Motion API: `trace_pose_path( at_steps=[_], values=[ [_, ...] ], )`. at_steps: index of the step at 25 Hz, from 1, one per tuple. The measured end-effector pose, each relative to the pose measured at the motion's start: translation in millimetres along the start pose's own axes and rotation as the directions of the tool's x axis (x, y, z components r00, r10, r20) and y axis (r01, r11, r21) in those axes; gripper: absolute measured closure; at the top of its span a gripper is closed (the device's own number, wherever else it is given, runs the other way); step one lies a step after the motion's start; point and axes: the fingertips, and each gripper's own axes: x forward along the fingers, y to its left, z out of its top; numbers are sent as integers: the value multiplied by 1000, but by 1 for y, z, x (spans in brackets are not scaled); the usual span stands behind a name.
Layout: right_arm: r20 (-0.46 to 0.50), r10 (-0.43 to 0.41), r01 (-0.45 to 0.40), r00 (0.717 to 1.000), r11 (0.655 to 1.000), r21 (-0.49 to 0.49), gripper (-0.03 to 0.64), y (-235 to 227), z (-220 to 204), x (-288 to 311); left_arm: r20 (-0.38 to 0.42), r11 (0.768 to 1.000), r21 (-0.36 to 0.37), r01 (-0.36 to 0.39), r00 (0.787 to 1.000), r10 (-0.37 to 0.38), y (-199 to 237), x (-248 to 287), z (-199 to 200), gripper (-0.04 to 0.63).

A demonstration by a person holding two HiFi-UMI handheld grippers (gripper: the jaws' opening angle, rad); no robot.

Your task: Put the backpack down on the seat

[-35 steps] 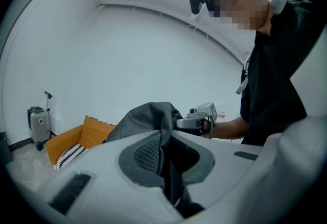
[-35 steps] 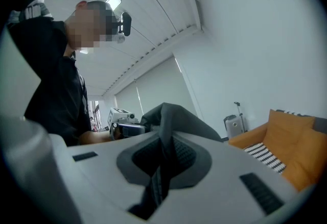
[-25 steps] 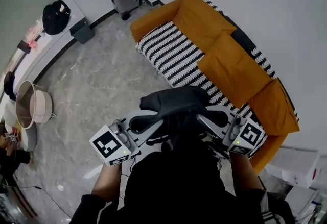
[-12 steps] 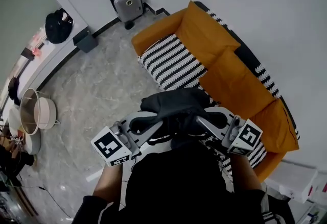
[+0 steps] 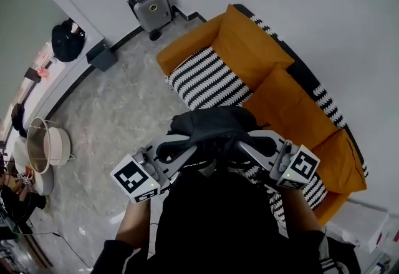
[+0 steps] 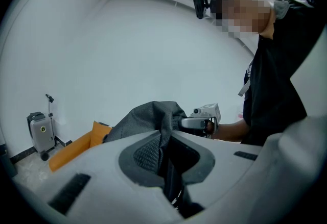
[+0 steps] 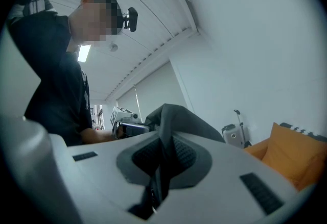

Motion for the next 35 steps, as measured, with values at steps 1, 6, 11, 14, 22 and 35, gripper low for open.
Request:
trace_pose_path(
  at_steps=[1,6,11,14,22,35],
  values=[
    [1,-7,7,1000,1000,7,588,-4,-1,0,-6,1000,3,1,1000,-1,4,4,0,558],
    [1,-46,46,999,999,9,588,-25,-2,5,-24,1000,5,28,999,-28,24,13,2,558],
    [-3,-97,97,995,995,35,588,-39,1,27,-25,996,-27,80,996,-81,53,12,1,558],
    [-23,-151,152,988,988,40,588,-56,-3,37,-34,992,-40,122,992,-123,75,17,2,558],
    [-35,-236,237,971,970,46,588,-90,-2,77,-51,977,-33,210,976,-212,140,26,9,558],
    [-16,-433,434,901,899,56,588,-139,0,138,-104,926,-36,375,921,-376,225,32,27,558]
  ],
)
